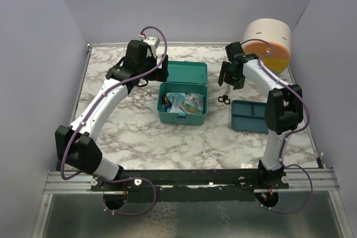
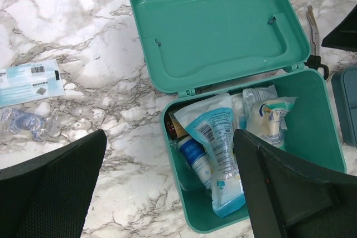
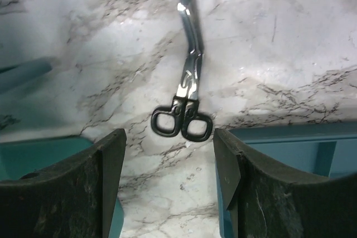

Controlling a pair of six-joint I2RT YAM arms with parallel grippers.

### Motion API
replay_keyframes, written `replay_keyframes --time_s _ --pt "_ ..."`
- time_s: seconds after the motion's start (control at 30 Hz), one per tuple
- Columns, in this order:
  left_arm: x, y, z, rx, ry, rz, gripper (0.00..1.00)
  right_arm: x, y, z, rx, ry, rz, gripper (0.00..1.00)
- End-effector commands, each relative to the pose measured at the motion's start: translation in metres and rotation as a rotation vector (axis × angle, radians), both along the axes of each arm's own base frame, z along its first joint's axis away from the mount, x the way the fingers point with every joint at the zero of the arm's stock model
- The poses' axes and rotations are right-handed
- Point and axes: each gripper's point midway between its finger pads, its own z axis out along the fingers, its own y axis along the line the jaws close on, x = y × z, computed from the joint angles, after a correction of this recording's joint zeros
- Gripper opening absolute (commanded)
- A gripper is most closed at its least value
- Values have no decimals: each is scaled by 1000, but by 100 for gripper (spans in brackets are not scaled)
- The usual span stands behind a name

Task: Organize the medicine kit

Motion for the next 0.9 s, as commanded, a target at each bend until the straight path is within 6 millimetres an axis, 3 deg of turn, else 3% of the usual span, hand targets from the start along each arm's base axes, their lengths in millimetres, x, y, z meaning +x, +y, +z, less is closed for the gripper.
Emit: replay_keyframes --time_s 0.0,0.43,0.87 --pt "1 7 6 -1 -20 26 99 9 -4 -19 26 29 -16 65" --pt "6 7 2 -5 -7 22 99 0 5 -59 67 140 -44 64" --pt "9 12 -3 -10 9 34 99 -14 -2 -78 29 193 -53 60"
